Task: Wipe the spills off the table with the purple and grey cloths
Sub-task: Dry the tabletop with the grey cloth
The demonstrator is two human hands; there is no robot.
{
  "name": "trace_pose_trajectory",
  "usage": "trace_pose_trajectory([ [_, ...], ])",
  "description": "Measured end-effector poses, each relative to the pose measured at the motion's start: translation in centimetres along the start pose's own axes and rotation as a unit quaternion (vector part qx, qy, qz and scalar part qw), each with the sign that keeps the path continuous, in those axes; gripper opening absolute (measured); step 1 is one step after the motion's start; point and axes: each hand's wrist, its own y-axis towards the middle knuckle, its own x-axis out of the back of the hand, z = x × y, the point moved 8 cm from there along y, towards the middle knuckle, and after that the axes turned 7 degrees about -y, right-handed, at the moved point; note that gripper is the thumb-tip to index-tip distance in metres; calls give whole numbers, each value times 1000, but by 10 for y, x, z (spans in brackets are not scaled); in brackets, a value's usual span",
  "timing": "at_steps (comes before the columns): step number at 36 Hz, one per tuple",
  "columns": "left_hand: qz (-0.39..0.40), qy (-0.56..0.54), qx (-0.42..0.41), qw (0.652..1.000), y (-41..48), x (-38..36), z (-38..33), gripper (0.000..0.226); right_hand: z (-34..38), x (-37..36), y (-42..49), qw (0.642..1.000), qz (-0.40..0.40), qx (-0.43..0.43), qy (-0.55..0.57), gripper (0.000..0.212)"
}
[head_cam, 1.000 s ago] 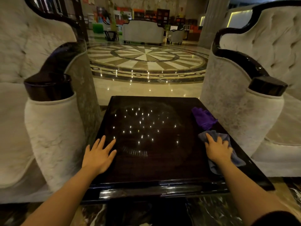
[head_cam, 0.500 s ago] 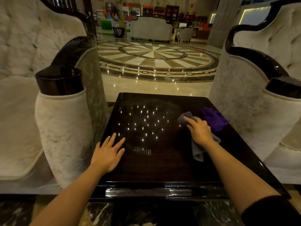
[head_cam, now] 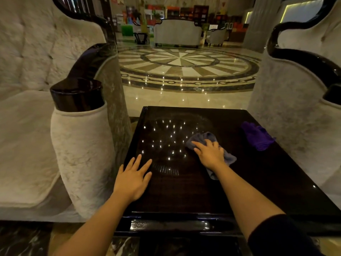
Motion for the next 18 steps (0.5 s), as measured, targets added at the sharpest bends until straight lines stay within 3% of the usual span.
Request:
trace_pose_trajectory([
  [18, 3, 28, 5, 1000, -3, 4, -2, 51, 100, 0, -135, 960, 28, 278, -2, 36],
])
